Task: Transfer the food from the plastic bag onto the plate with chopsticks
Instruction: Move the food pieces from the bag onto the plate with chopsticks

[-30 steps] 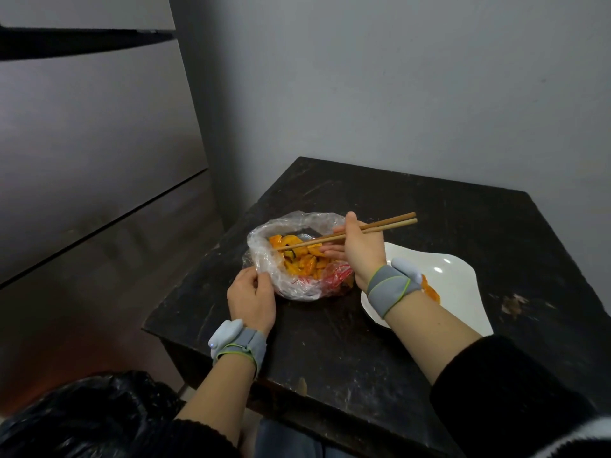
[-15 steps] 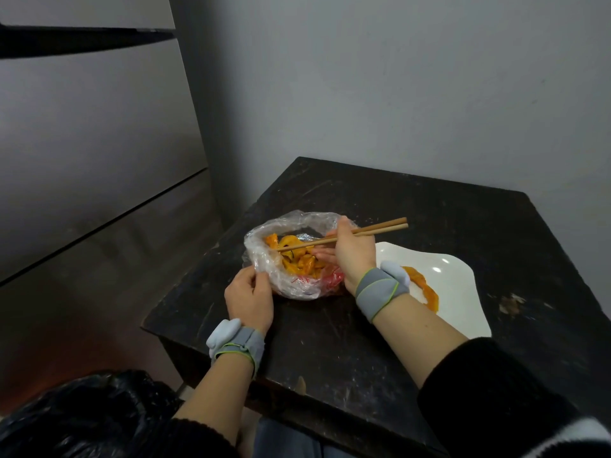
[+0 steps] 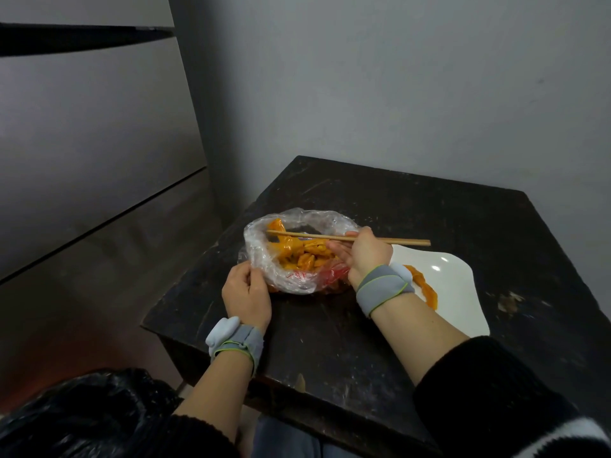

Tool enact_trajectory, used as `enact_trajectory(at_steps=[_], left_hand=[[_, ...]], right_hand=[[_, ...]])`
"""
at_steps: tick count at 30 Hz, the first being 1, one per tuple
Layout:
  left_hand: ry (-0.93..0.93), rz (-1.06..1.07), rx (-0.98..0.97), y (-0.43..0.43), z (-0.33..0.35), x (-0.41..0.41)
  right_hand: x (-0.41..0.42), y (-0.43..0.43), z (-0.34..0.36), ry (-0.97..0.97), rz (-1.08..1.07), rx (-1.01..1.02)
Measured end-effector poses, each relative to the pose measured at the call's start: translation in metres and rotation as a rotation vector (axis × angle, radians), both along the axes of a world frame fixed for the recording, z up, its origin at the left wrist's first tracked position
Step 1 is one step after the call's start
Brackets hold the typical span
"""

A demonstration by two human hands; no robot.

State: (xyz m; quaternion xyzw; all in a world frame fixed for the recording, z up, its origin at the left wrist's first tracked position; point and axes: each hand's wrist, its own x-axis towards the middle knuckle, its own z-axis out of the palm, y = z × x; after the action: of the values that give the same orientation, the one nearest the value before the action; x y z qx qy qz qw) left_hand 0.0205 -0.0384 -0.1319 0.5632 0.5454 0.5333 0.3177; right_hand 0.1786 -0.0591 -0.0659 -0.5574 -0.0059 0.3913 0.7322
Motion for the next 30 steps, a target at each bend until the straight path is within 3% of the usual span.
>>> enact_trajectory(at_steps=[9, 30], left_hand=[[0.069, -0.008, -0.016, 0.001, -0.002, 0.001], [0.322, -0.077, -0.044, -0.004, 0.0, 0.005]], right_hand=[[0.023, -0.014, 0.024, -0.036, -0.022, 0.064], [0.134, -0.108, 0.057, -0.133, 0.1, -0.111]])
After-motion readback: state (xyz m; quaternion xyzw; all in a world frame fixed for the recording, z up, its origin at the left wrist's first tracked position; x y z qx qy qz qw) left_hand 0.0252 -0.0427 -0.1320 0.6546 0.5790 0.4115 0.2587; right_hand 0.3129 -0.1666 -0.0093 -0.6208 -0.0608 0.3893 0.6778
